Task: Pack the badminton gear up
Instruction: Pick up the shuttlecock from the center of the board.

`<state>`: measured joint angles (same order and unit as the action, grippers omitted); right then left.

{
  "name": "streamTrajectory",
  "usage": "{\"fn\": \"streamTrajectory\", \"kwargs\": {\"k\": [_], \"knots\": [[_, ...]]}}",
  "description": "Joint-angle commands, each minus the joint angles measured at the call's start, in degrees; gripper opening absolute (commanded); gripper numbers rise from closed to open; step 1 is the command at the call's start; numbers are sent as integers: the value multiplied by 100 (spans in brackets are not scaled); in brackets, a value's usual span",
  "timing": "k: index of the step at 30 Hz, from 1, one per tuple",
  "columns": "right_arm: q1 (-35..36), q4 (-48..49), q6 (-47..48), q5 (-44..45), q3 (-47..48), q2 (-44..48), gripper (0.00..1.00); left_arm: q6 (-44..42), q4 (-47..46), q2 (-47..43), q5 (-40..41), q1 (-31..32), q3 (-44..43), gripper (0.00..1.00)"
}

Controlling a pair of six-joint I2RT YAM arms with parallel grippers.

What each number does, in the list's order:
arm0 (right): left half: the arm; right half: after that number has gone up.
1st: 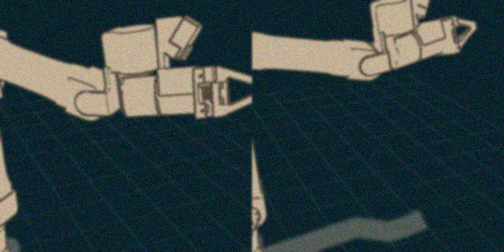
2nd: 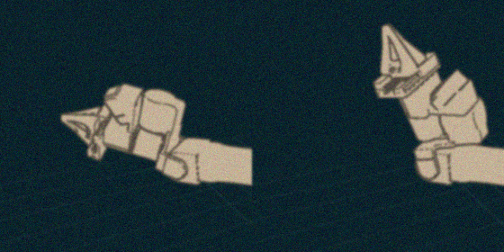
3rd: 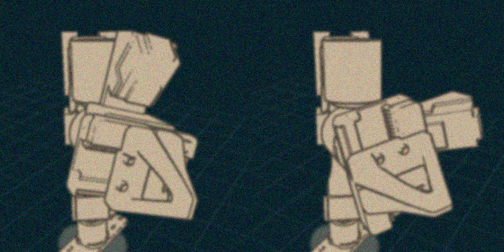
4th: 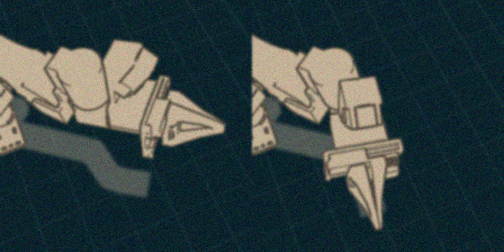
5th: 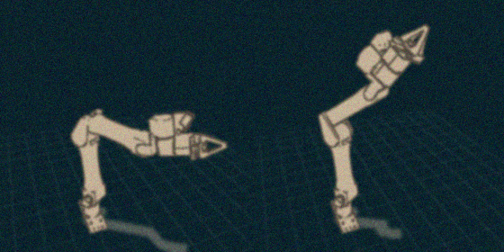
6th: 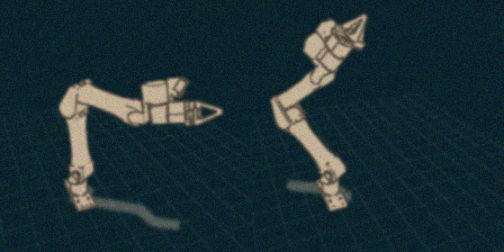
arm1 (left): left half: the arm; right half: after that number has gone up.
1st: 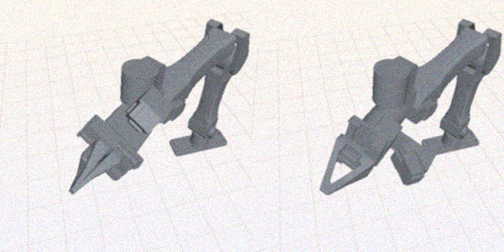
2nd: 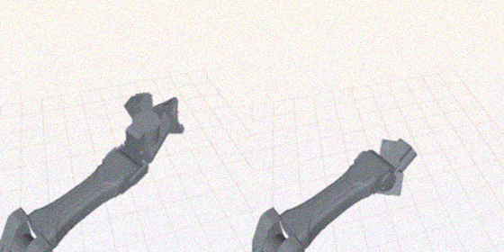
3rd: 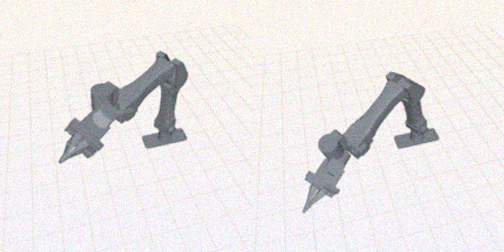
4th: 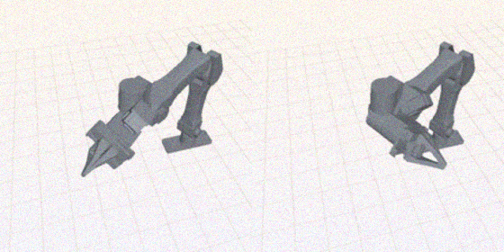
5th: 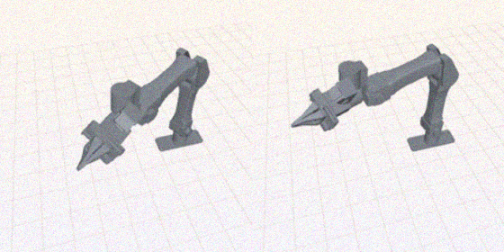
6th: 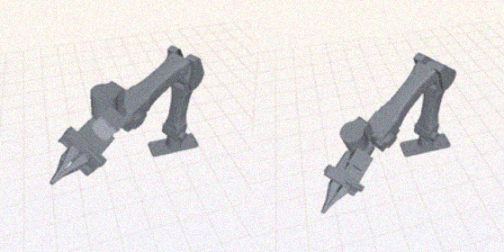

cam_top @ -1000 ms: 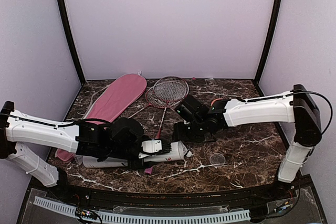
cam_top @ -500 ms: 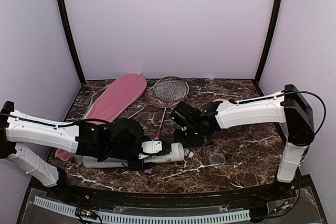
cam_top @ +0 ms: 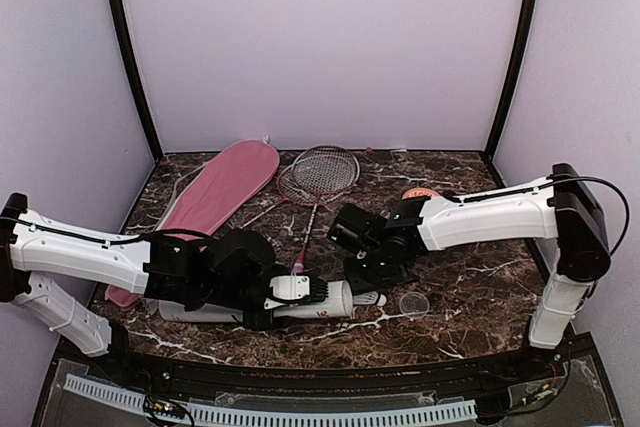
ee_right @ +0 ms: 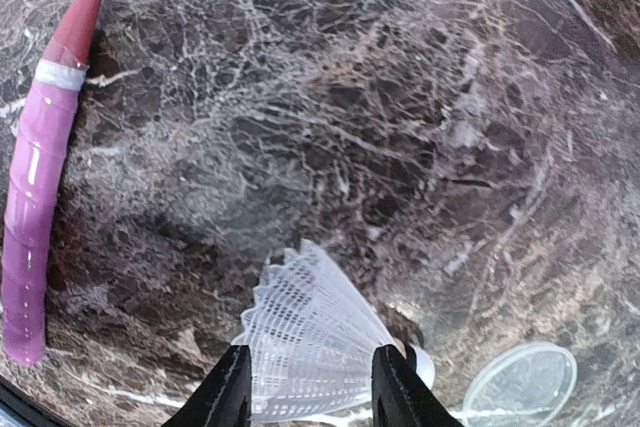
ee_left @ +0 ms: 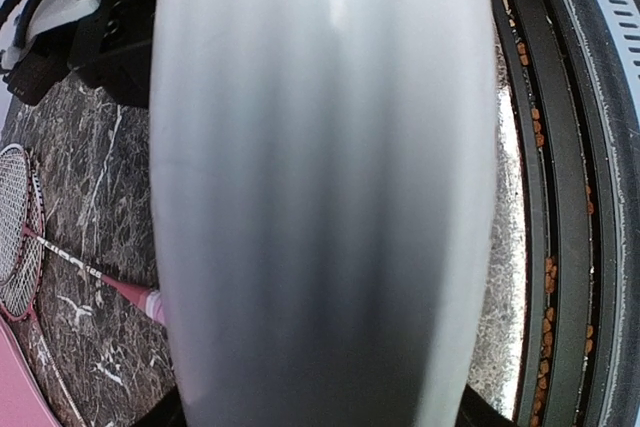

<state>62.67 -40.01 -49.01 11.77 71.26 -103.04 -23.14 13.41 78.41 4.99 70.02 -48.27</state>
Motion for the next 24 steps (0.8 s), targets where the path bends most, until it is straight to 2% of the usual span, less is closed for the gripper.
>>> {"fn": "streamTrajectory", "kwargs": {"k": [1,15,24], "knots": [[156,-502,-140,269,-21,263,40,86,-67,-83,17,-23,-71,62],[242,-941,-240,633,179,98,30,79,-81,-54,4,-15,-67,63],[254,-1170,-355,861,195,108,20,81,-75,-45,17,-7,-68,63]]}}
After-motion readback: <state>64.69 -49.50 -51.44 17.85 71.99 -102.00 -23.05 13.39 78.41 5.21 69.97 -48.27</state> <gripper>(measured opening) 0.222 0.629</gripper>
